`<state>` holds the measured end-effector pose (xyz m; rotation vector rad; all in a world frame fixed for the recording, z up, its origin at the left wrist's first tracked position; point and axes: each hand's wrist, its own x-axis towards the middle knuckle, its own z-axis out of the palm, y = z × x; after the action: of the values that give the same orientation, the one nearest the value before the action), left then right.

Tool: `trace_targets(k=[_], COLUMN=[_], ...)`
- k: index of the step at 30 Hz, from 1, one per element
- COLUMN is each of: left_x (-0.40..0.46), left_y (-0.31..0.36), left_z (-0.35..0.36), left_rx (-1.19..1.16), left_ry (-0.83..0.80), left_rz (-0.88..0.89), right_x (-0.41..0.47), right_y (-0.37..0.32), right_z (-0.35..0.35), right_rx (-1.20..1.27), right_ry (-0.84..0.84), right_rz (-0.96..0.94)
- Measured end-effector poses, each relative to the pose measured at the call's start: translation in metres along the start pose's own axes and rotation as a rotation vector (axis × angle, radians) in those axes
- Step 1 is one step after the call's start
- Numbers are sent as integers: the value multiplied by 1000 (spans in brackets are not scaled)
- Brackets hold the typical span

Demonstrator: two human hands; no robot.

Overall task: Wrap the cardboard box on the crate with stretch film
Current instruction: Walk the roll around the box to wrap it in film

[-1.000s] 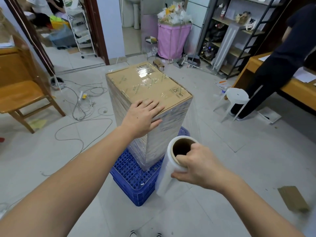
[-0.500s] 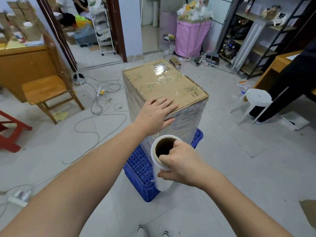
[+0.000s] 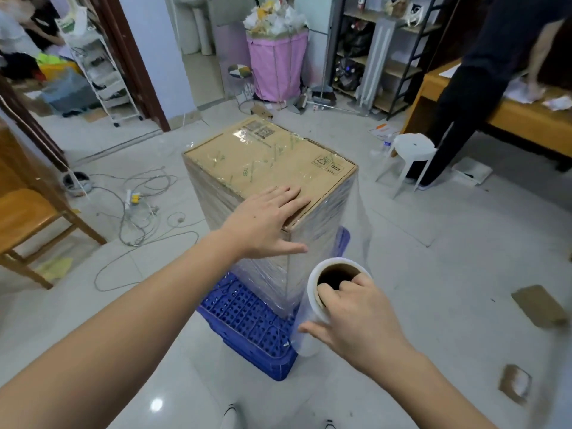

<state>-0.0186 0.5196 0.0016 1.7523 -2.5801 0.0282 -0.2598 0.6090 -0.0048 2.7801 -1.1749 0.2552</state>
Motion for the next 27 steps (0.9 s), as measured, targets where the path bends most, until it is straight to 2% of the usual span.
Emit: trace_targets(k=[4,6,13,16,21,27], left_x=[15,22,29,29,32,32], left_y=[-38,-49,-51,-50,-40,-32], left_z=[-10,-9,0,1,4,3], left_rx=[0,12,143,178,187,167], left_ry=[-35,-32,-9,7,29,38], left_rz=[241,307,329,329,294,270], right_x=[9,12,16,24,20,18], right_y=[-13,-25,-55,-55,-49,-68], right_z=[0,-3,1,2,1,-18], right_rx=[-16,-58,-122,-146,-86,-55], right_ry=[-2,0,57,55,103,212], right_rz=[85,201,544,610,627,339])
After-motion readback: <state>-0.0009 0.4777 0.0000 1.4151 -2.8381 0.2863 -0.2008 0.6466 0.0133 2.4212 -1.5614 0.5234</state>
